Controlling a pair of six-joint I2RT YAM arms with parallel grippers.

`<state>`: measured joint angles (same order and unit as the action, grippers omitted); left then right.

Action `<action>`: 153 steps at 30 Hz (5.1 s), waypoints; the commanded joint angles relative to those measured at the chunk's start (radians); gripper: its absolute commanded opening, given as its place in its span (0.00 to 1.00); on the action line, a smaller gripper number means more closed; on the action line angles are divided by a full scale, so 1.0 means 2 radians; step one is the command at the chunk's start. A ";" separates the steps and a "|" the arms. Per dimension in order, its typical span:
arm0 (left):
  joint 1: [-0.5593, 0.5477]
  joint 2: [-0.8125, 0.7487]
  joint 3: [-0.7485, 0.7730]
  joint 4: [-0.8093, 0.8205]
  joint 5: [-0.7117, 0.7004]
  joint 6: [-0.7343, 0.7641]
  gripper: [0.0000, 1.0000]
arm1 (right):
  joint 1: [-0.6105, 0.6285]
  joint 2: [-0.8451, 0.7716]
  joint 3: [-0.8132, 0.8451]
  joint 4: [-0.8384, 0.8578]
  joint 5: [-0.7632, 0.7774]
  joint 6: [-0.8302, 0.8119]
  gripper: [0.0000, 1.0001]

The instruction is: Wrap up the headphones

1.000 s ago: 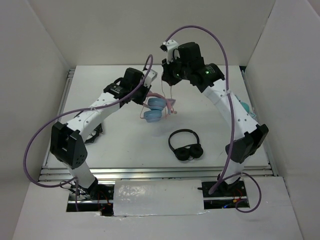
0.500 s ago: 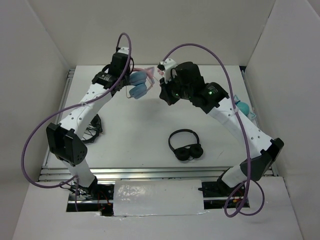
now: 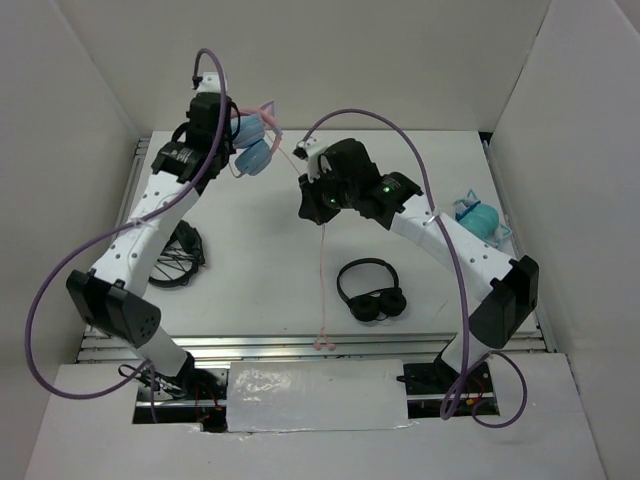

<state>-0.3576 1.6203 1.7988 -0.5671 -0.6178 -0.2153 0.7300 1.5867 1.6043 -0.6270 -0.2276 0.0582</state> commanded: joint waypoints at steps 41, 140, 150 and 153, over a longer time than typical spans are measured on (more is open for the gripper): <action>0.020 -0.167 -0.080 -0.004 0.692 0.311 0.00 | -0.199 0.015 -0.144 0.291 -0.238 -0.150 0.00; -0.104 -0.242 -0.044 0.116 0.162 0.052 0.00 | -0.038 -0.258 -0.485 0.564 -0.076 -0.100 1.00; -0.102 -0.248 -0.054 0.118 0.230 0.040 0.00 | -0.077 -0.115 -0.449 0.708 -0.178 -0.046 0.45; -0.102 -0.255 -0.055 0.120 0.246 0.042 0.00 | -0.081 -0.104 -0.453 0.736 -0.173 -0.036 0.00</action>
<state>-0.5659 1.1606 1.6577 -0.4458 -0.1856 -0.0875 0.5781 1.3754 0.6563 0.6586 -0.5346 -0.0505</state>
